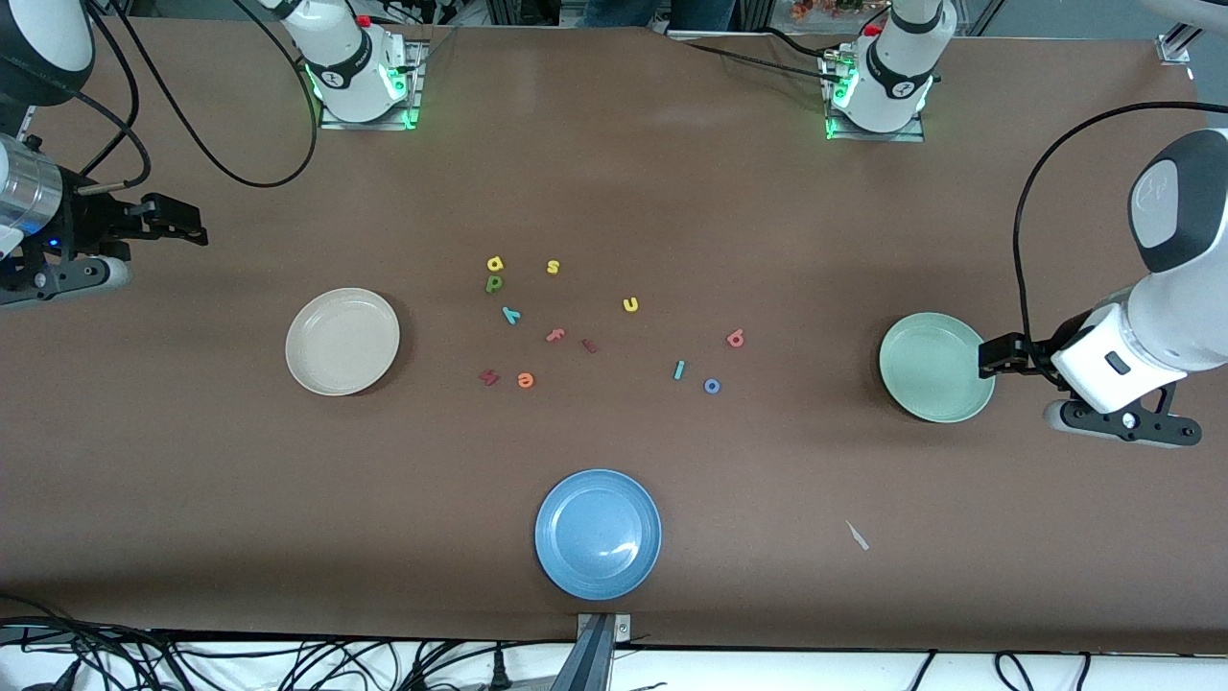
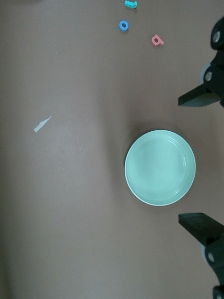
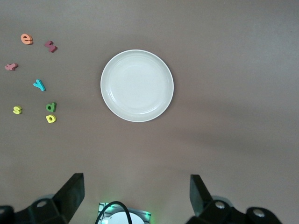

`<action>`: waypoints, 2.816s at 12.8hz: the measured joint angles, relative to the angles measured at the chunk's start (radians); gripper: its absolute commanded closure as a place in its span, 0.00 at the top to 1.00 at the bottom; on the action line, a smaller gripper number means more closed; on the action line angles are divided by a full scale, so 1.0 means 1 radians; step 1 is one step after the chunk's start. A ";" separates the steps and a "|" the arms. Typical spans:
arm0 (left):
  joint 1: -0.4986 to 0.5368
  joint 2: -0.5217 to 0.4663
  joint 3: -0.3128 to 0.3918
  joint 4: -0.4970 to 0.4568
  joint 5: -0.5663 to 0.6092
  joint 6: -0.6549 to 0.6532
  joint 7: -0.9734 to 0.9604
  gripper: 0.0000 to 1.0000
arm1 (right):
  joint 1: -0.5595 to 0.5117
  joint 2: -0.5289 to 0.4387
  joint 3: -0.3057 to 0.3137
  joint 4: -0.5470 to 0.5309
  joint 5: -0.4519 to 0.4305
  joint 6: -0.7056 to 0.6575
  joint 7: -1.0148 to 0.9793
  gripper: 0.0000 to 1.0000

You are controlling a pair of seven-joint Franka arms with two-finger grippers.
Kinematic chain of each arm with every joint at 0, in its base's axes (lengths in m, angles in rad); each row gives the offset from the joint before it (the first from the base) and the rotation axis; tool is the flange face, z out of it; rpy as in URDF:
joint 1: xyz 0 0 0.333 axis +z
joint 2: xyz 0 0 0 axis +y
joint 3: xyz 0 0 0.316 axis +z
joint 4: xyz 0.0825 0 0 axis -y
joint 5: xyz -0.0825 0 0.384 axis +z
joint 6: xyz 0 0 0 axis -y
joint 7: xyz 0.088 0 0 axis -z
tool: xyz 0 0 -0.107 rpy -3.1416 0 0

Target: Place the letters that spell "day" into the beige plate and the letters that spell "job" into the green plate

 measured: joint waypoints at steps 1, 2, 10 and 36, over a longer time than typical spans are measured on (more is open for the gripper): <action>0.000 0.000 -0.001 0.000 0.000 0.000 0.000 1.00 | 0.001 0.002 0.003 -0.001 0.000 0.000 0.010 1.00; -0.001 0.000 -0.002 0.000 0.000 0.000 0.000 1.00 | 0.001 0.005 0.004 -0.002 0.000 -0.001 0.017 1.00; -0.002 0.000 -0.004 0.000 0.000 0.000 0.000 1.00 | 0.002 0.030 0.001 -0.006 0.000 0.000 0.037 1.00; 0.009 0.001 -0.006 0.000 0.000 0.000 0.000 1.00 | 0.006 0.078 0.004 0.022 -0.004 0.039 0.037 1.00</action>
